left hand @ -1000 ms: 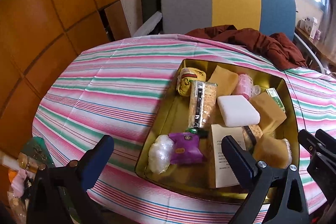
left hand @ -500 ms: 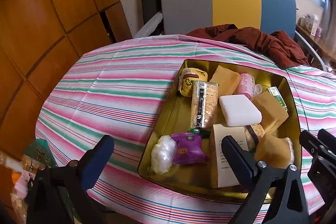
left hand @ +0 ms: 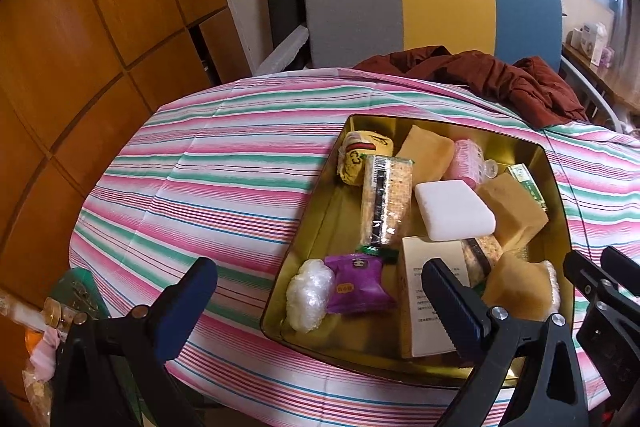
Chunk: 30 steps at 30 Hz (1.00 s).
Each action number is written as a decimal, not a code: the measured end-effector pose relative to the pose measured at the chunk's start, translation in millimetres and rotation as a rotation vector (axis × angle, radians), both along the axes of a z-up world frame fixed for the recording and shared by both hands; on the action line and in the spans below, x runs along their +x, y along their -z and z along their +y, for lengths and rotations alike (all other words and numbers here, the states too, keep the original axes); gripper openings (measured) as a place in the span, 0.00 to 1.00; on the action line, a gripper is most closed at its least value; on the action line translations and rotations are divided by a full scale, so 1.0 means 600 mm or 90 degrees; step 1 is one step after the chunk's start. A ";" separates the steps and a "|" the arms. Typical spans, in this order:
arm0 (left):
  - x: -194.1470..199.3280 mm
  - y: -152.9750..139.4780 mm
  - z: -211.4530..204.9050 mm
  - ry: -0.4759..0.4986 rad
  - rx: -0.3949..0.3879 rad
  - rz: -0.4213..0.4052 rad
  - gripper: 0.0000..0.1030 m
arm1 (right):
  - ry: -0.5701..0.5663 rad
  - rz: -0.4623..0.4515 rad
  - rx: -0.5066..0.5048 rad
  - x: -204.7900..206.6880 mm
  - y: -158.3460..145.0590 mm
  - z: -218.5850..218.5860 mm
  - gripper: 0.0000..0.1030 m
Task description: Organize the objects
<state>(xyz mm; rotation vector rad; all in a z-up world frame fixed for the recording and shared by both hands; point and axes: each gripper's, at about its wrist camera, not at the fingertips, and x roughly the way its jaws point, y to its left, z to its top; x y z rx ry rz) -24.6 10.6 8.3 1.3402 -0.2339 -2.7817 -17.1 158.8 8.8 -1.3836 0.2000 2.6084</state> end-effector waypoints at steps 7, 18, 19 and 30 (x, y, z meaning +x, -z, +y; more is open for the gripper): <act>0.001 0.001 0.007 0.011 -0.004 -0.001 1.00 | 0.001 0.001 0.005 0.001 0.001 0.002 0.46; -0.001 0.005 0.006 0.014 0.021 -0.018 1.00 | 0.003 -0.004 0.002 0.000 0.006 0.004 0.46; -0.002 0.005 0.005 0.015 0.024 -0.021 1.00 | 0.005 0.000 0.004 0.001 0.005 0.004 0.46; -0.006 0.009 0.005 0.013 0.036 -0.029 1.00 | 0.007 0.002 0.005 0.000 0.003 0.007 0.46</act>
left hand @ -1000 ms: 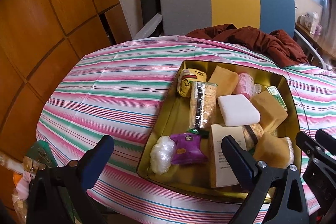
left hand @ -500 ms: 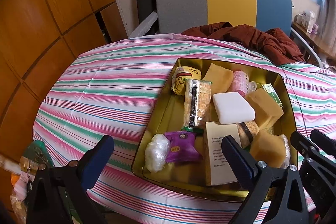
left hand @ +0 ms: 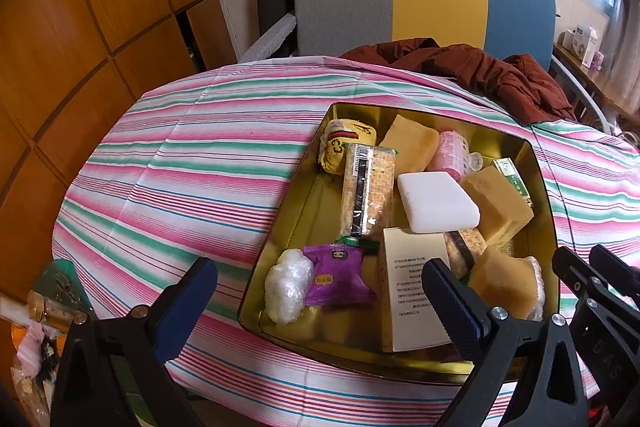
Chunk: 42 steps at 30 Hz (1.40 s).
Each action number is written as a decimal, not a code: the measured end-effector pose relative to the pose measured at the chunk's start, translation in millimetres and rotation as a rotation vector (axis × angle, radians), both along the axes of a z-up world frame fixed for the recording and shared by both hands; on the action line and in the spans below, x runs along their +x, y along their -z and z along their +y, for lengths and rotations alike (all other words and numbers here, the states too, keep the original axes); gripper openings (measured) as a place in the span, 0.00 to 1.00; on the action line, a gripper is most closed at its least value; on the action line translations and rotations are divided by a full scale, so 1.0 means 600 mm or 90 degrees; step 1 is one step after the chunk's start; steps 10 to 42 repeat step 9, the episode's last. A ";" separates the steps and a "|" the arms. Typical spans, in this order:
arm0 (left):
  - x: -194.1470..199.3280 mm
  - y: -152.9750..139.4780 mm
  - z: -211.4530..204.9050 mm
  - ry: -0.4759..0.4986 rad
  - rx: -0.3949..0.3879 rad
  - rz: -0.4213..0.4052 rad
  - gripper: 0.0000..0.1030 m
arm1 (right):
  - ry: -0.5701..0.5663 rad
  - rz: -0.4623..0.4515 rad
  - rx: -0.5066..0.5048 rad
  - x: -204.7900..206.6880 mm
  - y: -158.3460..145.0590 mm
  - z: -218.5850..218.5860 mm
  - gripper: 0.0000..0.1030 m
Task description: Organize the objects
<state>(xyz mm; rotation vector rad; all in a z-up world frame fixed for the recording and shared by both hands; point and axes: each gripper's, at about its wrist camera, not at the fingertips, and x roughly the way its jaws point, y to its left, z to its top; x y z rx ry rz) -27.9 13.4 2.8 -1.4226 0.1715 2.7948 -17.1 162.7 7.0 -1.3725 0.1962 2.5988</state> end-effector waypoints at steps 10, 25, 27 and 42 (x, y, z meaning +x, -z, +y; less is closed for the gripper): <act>0.000 -0.004 0.003 -0.008 0.004 0.017 0.93 | -0.001 0.002 -0.003 0.001 -0.001 0.004 0.46; 0.000 -0.004 0.003 -0.008 0.004 0.017 0.93 | -0.001 0.002 -0.003 0.001 -0.001 0.004 0.46; 0.000 -0.004 0.003 -0.008 0.004 0.017 0.93 | -0.001 0.002 -0.003 0.001 -0.001 0.004 0.46; 0.000 -0.004 0.003 -0.008 0.004 0.017 0.93 | -0.001 0.002 -0.003 0.001 -0.001 0.004 0.46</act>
